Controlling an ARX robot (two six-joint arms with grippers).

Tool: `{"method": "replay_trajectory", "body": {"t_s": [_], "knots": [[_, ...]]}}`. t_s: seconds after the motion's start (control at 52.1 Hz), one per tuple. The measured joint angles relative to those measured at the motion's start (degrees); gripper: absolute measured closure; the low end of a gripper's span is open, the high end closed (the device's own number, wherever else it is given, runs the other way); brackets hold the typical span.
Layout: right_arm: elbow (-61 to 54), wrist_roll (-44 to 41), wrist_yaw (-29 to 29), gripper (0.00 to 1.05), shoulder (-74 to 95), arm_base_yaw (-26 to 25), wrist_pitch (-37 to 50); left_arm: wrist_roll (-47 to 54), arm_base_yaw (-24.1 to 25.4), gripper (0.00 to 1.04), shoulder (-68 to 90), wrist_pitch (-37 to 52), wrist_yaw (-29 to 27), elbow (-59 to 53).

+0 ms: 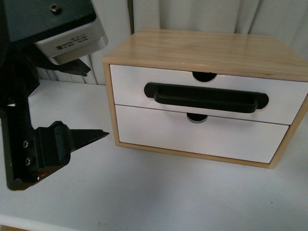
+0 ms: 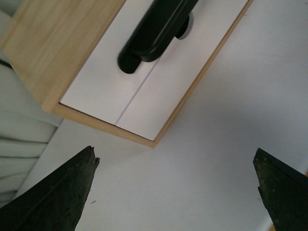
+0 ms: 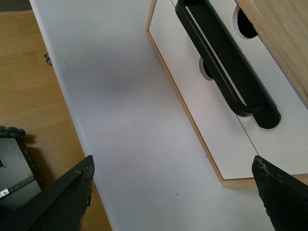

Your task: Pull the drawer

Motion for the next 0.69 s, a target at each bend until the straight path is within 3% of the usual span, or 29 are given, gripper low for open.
{"method": "replay_trajectory", "body": {"t_s": [0.269,0.691], "knots": [[5.5,-5.5,2.2,0.09,10.4,1.3,1.9,8.7,-1.3,0.06,10.2,-6.1,0.5,10.3],[7.4,-7.0,4.9,0.09,20.1,4.7,11.6,13.6,-4.9,0.06,19.8,-7.8,0.2,17.9]]}}
